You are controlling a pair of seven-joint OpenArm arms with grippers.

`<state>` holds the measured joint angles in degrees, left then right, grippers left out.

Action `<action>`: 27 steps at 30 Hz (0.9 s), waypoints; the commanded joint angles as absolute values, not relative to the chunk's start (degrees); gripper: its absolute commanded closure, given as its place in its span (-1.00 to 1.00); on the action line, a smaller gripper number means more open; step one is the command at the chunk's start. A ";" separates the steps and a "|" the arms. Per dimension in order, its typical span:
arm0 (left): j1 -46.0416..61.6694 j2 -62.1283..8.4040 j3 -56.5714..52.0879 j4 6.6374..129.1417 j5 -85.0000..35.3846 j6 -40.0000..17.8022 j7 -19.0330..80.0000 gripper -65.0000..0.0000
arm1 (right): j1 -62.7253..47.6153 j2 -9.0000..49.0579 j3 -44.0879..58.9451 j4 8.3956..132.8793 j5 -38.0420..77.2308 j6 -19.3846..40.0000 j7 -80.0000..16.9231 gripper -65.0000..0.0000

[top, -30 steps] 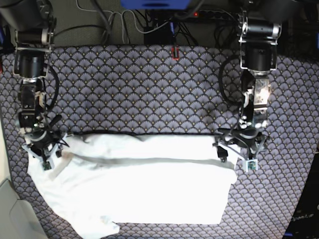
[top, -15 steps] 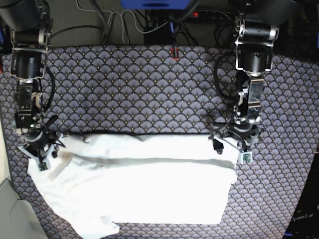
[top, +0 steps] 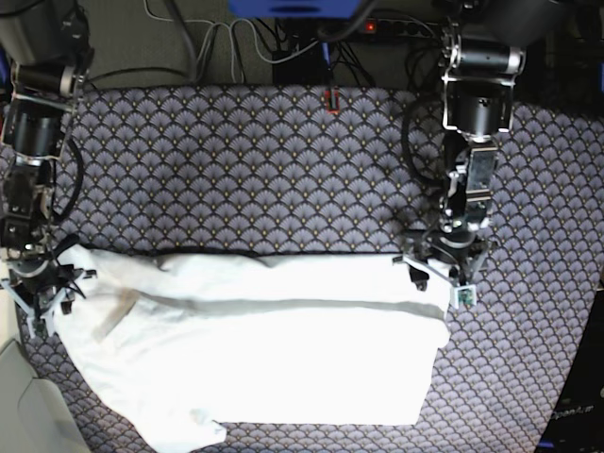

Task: Fold the T-shirt properly
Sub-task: 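Regrasp the folded edge with both grippers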

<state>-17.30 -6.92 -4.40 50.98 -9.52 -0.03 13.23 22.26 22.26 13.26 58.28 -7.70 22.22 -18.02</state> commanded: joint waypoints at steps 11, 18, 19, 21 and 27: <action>-18.68 -7.25 -4.44 51.47 -9.89 -0.04 13.49 0.95 | 18.33 24.48 14.29 59.47 -7.43 22.02 -17.10 0.28; -18.51 -7.52 -4.44 51.47 -9.80 -0.04 13.49 0.95 | 15.69 24.48 14.29 59.47 -7.34 22.02 -16.75 0.28; -18.42 -7.52 -4.44 51.47 -9.80 -0.04 13.49 0.95 | 15.69 24.48 14.29 59.47 -7.34 22.02 -16.75 0.28; -18.42 -7.52 -4.44 51.47 -9.80 -0.04 13.49 0.95 | 15.69 24.48 14.29 59.30 -7.34 22.02 -16.75 0.28; -18.42 -7.52 -4.44 51.47 -9.80 -0.04 13.49 0.95 | 15.08 24.48 14.29 59.12 -7.34 22.02 -16.75 0.29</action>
